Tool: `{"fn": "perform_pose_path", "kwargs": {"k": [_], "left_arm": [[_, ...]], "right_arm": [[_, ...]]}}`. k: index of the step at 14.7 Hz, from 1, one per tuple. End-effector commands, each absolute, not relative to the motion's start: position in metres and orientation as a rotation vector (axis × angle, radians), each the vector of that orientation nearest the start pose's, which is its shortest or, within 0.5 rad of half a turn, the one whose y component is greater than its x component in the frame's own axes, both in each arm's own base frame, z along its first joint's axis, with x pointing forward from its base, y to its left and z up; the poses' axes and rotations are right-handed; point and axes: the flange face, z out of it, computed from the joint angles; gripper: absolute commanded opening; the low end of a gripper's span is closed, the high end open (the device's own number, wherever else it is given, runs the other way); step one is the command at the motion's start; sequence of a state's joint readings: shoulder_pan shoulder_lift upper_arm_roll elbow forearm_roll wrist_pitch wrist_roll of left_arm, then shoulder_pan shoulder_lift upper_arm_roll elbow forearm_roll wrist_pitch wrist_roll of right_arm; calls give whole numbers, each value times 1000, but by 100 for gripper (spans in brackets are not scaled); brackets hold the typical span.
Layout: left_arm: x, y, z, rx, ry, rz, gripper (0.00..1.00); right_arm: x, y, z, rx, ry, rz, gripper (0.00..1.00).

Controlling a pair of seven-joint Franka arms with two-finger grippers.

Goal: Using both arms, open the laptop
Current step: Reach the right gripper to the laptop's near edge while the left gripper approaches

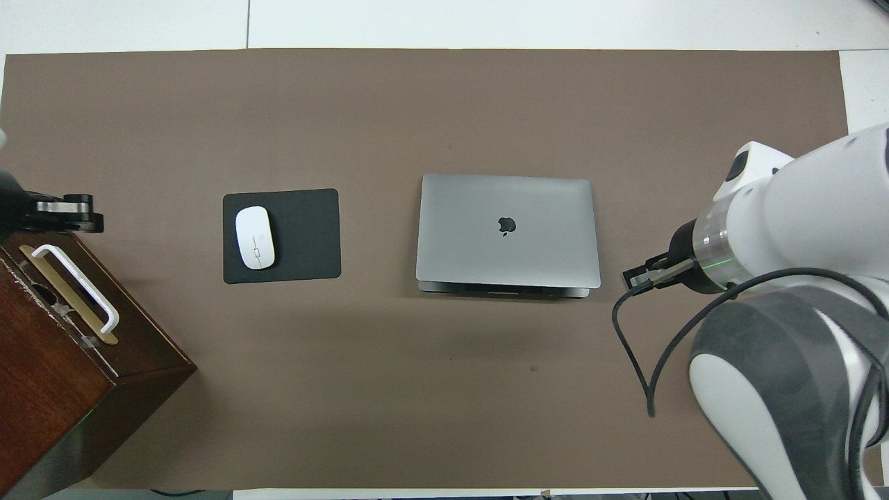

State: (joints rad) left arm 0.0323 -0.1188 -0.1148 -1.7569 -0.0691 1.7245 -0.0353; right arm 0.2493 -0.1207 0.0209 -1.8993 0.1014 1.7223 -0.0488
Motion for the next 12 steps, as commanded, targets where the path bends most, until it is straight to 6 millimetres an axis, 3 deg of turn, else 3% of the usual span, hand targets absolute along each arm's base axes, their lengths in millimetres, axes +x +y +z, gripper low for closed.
{"fn": "perform_pose_path", "kwargs": {"k": [1, 4, 7, 10, 12], "left_arm": [[501, -63, 594, -3212, 88, -232, 0], [479, -85, 562, -3223, 130, -392, 0], [443, -108, 527, -3235, 174, -549, 0], [425, -128, 515, -3225, 251, -614, 0], [411, -142, 500, -3212, 309, -693, 0]], "right_arm": [[485, 157, 524, -2983, -268, 53, 53], [485, 164, 499, -2906, 38, 83, 57], [476, 179, 482, -2870, 210, 152, 60], [472, 182, 454, -2722, 605, 209, 68], [466, 195, 439, -2667, 700, 227, 70]]}}
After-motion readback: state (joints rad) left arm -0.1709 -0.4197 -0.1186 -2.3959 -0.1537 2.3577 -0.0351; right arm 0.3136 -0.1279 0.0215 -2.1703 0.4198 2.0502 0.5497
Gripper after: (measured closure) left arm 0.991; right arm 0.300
